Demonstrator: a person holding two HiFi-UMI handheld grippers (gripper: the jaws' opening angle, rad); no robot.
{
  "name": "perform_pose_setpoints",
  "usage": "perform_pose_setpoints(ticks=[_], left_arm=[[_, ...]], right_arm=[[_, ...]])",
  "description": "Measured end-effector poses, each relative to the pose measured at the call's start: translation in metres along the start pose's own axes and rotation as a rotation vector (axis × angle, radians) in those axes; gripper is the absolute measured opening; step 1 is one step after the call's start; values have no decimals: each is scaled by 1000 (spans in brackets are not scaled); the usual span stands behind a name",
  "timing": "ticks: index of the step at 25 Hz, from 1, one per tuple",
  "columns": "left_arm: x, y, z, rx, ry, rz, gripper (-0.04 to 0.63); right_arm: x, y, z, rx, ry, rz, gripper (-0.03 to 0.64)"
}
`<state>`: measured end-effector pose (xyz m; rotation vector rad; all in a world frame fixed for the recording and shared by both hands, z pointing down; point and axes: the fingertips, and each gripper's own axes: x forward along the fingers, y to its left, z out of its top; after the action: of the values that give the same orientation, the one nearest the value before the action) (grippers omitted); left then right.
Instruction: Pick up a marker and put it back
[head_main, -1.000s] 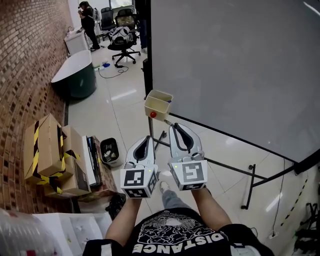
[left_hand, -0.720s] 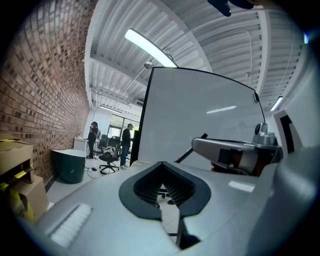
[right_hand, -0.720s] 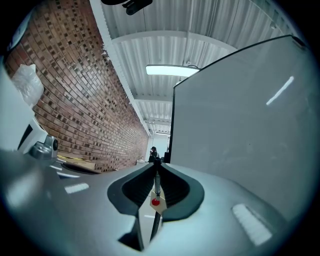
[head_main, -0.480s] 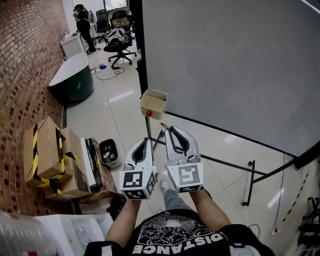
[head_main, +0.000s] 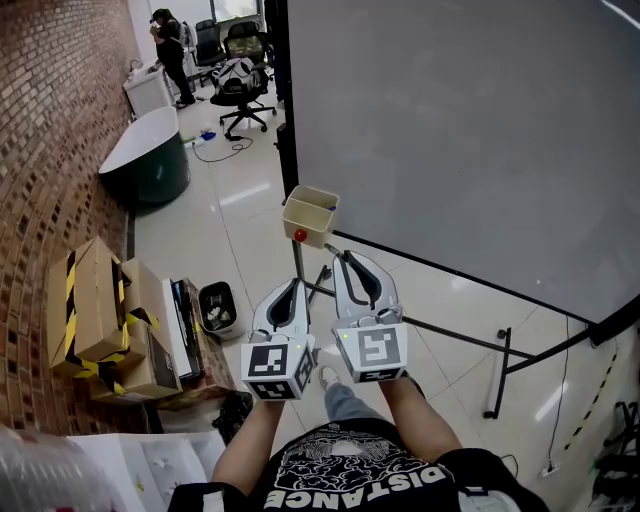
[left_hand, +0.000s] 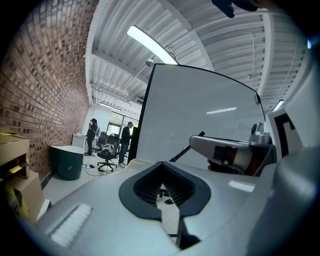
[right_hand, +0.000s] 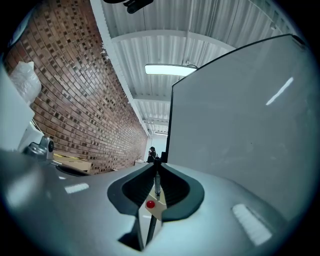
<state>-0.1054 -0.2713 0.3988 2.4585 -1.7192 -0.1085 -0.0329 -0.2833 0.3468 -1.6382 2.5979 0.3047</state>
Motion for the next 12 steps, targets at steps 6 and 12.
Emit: perform_pose_setpoints(ticks=[6,12], left_arm=[[19,7,-5,-5,12,2,5],[39,13,-5,-14,17,1,5]], right_arm=[[21,-10,-7,-3,1,0,34],[47,-17,-15,-14,14,13,34]])
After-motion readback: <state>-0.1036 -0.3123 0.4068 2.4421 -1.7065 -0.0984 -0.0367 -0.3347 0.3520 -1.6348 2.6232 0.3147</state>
